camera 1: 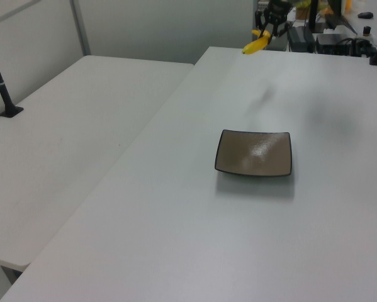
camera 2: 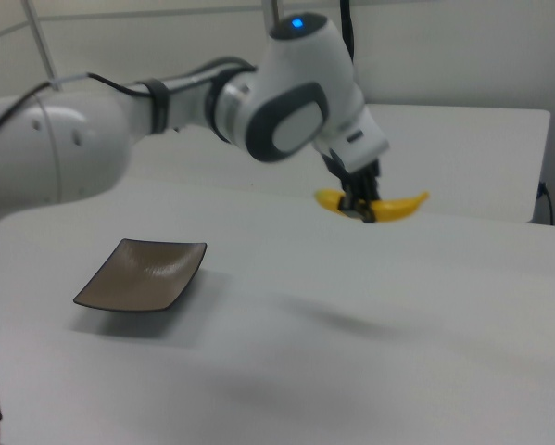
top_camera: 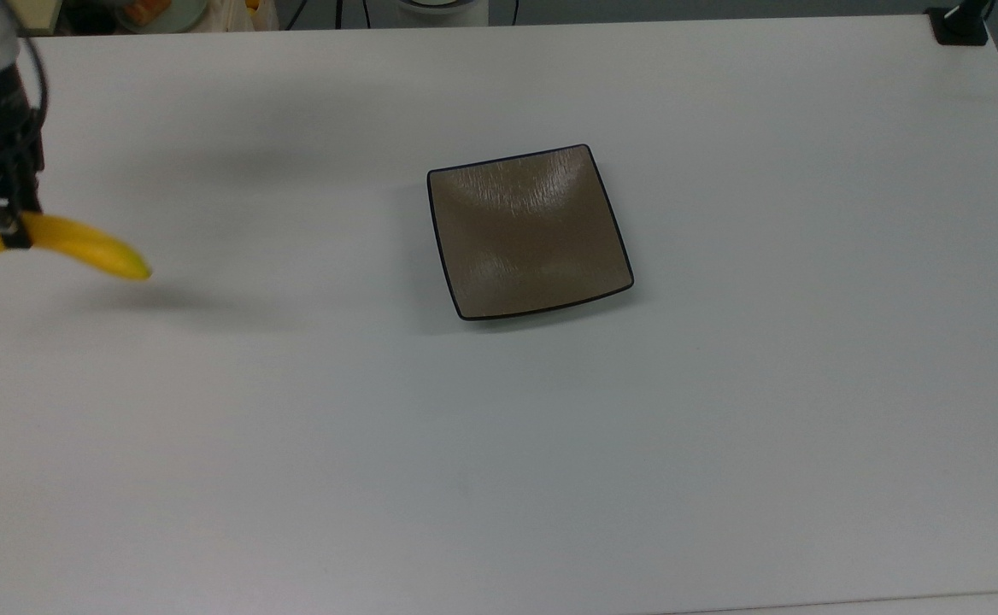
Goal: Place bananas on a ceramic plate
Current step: 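Lift the banana and carry it over the brown square plate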
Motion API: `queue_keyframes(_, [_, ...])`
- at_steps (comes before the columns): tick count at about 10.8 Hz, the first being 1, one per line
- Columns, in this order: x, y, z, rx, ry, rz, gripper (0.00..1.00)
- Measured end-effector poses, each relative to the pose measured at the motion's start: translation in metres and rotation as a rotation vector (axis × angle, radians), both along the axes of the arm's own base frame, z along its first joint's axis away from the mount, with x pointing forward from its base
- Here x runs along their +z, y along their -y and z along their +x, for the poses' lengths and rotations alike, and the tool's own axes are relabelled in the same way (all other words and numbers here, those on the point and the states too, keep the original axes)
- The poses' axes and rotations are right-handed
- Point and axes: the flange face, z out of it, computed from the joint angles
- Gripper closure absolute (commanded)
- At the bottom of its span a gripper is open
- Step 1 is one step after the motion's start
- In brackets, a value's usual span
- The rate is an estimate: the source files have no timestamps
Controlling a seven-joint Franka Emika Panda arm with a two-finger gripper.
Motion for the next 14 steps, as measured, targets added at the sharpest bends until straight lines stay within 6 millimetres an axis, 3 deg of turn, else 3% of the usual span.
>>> queue_keyframes(3, [0.052, -0.082, -0.02, 0.331, -0.104, 0.001, 0.88])
queue_keyframes(6, [0.073, -0.179, -0.038, 0.692, -0.19, 0.006, 0.88])
queue_keyframes(10, [0.058, -0.291, -0.062, 1.122, -0.255, -0.019, 0.88])
queue_keyframes(12, [0.039, -0.326, -0.07, 1.217, -0.285, -0.003, 0.87])
queue_keyframes(14, [0.021, -0.35, -0.08, 1.307, -0.291, 0.044, 0.87])
